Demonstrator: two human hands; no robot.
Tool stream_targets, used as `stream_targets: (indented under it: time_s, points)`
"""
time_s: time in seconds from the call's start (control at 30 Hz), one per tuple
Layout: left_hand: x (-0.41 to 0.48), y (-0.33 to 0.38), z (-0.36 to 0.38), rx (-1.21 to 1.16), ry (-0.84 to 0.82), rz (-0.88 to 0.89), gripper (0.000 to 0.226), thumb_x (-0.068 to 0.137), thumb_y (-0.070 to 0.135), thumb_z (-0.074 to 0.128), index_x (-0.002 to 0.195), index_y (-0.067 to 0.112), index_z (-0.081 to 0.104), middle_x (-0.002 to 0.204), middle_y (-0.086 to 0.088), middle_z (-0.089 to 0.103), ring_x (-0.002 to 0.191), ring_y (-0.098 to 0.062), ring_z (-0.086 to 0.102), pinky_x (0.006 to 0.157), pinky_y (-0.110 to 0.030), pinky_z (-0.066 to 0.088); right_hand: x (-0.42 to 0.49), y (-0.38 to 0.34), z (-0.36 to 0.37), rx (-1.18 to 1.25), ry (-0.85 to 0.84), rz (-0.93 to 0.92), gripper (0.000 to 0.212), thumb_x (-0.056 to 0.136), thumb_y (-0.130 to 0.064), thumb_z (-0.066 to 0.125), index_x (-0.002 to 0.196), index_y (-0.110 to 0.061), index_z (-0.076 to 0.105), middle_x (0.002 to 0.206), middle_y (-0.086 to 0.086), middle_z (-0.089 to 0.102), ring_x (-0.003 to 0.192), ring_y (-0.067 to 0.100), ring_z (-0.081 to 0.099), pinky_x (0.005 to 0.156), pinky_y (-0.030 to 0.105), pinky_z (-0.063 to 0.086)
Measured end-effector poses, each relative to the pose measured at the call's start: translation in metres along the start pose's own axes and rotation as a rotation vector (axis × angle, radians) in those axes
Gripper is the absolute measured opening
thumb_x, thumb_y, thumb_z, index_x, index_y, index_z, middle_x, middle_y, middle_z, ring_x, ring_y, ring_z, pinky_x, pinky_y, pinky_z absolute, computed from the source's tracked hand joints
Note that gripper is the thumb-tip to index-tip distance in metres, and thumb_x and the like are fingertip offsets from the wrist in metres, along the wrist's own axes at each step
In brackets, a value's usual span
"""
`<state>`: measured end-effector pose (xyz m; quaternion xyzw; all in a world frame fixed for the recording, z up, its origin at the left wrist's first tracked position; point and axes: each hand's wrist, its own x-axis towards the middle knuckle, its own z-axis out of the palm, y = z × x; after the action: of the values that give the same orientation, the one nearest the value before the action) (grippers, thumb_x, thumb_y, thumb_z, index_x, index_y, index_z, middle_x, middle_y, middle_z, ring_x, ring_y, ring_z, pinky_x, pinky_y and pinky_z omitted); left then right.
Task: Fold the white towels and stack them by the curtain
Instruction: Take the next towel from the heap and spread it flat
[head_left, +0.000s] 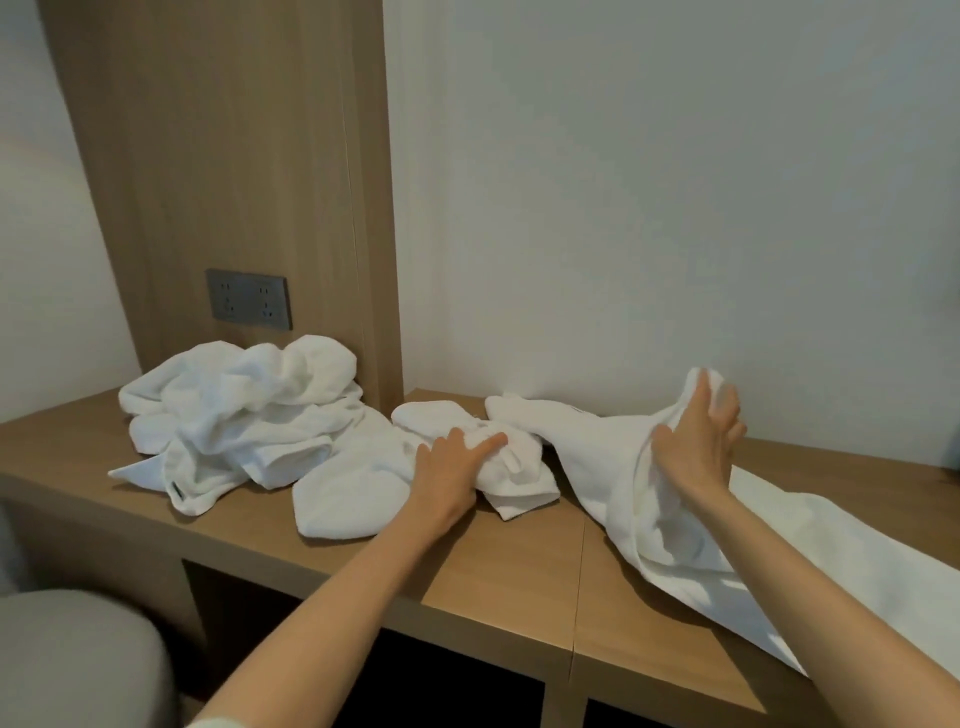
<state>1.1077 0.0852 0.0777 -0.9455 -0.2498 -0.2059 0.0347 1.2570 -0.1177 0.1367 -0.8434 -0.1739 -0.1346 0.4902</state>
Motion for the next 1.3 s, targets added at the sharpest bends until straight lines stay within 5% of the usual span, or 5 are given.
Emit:
stream_targets:
  time_s: [0.17,0.4,0.73,0.97,1.3]
  points:
    - [-0.002,-0.024,-0.05,-0.115,0.249,0.037,0.075,0.078,0.01,0.056,0.144,0.036,0.033,0.13,-0.011,0.047,0.114,-0.03,0.048,0.086,-0.037,0.042,-0.016,-0.023,0.02,-0.313,-0.162,-0.475,0.056,0.091,-0.007,0.047,0.143,-0.026,0.04,0.156,0.005,0.024,0.144,0.022,0.014,0.116,0.046,-0.002]
    - [0.007,-0.062,-0.154,0.002,0.549,0.058,0.065,0.078,0.009,0.061,0.138,0.03,0.047,0.115,-0.018,0.052,0.097,-0.038,0.052,0.073,-0.041,0.041,-0.046,-0.116,0.07,0.379,-0.612,-0.631,0.058,0.095,-0.03,0.055,0.144,-0.042,0.026,0.136,-0.025,0.038,0.117,-0.006,0.045,0.084,0.001,0.036]
    - [0.044,-0.158,-0.223,0.48,1.028,0.14,0.053,0.073,0.0,0.073,0.119,0.026,0.068,0.095,-0.019,0.065,0.066,-0.03,0.059,0.06,-0.037,0.046,-0.044,-0.248,0.138,0.644,-0.636,-0.649,0.052,0.098,-0.023,0.046,0.139,-0.048,0.028,0.137,-0.02,0.048,0.126,0.012,0.048,0.099,0.03,0.043]
    - [0.04,-0.236,-0.097,0.193,0.079,-0.341,0.073,0.091,0.037,0.05,0.149,0.045,0.006,0.16,0.006,-0.007,0.146,-0.023,-0.005,0.11,-0.065,0.004,-0.036,-0.238,0.221,0.188,-0.808,-0.81,0.059,0.103,-0.019,0.035,0.153,-0.018,0.004,0.161,-0.001,-0.003,0.147,0.011,-0.001,0.112,0.019,0.006]
    - [0.038,-0.236,-0.087,0.039,-0.167,-0.466,0.079,0.09,0.05,0.049,0.152,0.034,0.003,0.159,0.005,-0.016,0.145,-0.032,-0.016,0.111,-0.064,0.0,-0.038,-0.203,0.23,0.118,-0.868,-0.695,0.05,0.101,-0.016,0.038,0.15,-0.017,0.027,0.157,0.0,0.021,0.145,0.015,0.018,0.115,0.029,0.019]
